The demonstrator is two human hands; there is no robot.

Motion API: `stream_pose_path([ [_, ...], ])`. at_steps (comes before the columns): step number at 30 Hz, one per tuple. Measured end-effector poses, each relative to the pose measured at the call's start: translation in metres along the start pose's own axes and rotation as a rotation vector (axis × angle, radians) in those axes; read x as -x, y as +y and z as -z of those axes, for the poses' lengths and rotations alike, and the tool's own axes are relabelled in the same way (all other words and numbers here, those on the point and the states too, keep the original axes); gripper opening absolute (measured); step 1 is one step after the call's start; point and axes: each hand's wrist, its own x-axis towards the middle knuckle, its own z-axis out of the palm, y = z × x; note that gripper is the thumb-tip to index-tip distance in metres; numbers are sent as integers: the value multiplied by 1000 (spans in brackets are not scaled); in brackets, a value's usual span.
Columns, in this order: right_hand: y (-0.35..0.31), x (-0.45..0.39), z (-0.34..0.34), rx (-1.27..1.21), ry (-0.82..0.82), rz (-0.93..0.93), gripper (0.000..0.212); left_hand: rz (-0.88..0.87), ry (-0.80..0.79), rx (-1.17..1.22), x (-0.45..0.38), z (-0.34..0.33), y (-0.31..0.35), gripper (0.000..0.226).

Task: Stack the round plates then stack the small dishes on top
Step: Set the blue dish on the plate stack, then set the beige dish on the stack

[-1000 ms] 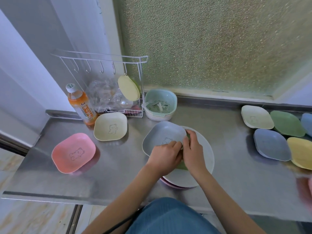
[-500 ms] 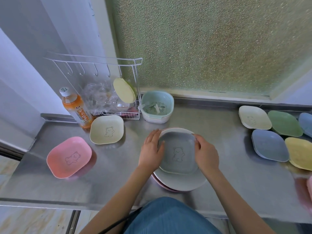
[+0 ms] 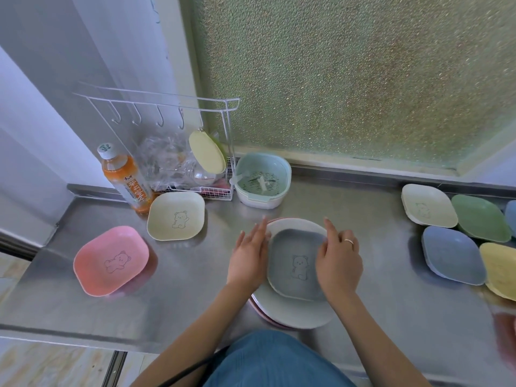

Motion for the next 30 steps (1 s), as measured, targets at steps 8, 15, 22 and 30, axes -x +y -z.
stream_pose_path([
  [8,-124,-1,-21,-95,-79,542,32,546,386,70,12,66,-71,31],
  [15,-197,7,-92,213,-520,833,36,768,425,-67,54,98,-139,29],
  [22,-206,19,-107,332,-546,848,36,843,348,30,68,95,-146,40],
  [30,-198,17,-77,79,-421,922,40,984,679,335,75,101,-140,25],
])
